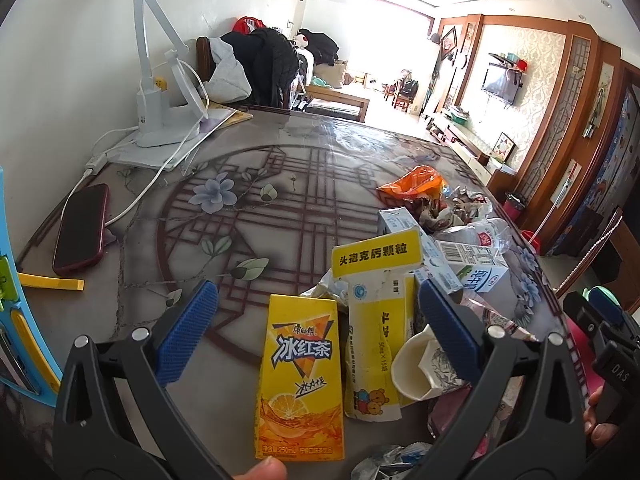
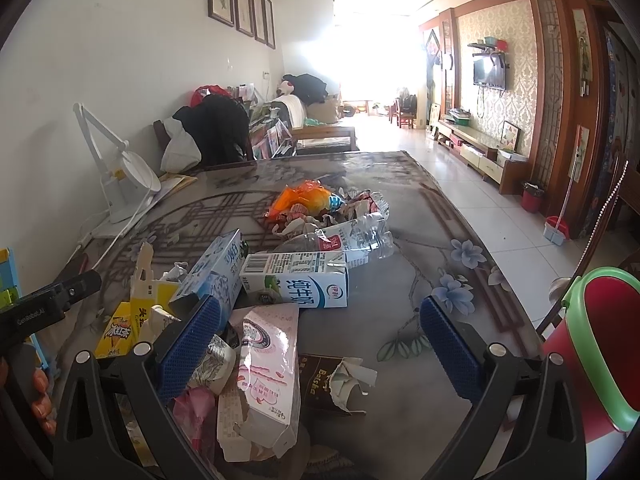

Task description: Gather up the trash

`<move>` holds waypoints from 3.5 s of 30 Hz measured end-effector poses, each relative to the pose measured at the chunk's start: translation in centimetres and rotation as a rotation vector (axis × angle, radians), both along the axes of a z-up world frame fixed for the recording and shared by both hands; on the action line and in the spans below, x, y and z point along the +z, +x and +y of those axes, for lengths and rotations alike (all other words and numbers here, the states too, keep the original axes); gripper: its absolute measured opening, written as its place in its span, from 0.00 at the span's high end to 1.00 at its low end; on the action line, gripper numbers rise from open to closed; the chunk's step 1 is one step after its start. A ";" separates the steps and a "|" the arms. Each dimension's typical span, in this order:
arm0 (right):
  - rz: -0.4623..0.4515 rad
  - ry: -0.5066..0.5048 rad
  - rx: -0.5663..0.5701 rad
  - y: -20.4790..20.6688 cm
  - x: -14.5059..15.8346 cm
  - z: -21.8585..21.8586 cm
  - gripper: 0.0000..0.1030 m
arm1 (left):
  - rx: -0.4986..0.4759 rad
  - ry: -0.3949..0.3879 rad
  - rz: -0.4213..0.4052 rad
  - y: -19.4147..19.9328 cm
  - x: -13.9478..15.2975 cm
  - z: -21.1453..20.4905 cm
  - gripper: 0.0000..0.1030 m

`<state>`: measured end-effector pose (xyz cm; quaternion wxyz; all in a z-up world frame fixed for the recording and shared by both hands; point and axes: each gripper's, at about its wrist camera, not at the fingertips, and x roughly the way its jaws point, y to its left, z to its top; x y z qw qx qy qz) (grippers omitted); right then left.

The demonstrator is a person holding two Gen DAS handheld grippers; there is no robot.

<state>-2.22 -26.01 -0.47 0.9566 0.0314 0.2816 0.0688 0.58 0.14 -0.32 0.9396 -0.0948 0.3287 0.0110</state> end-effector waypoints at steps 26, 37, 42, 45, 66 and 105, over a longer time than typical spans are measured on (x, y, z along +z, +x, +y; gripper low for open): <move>0.012 -0.008 0.012 0.0 -0.3 0.3 0.07 | 0.004 0.004 0.010 0.1 -0.4 0.1 0.04; 0.021 -0.006 0.015 0.0 -0.5 0.4 0.07 | 0.006 0.003 0.017 0.1 -0.6 0.0 0.04; 0.024 -0.006 0.016 0.0 -0.6 0.4 0.07 | 0.006 0.004 0.017 0.1 -0.7 0.0 0.04; 0.032 -0.008 0.019 0.2 -0.8 0.5 0.07 | 0.005 -0.001 0.015 0.1 -0.7 0.0 0.04; 0.260 0.004 0.127 2.0 -3.6 1.8 0.07 | -0.061 -0.132 0.135 1.0 -1.7 1.1 0.04; 0.038 0.093 0.042 -4.1 1.4 -5.1 0.64 | -0.010 -0.104 0.184 -2.6 -3.8 1.8 0.45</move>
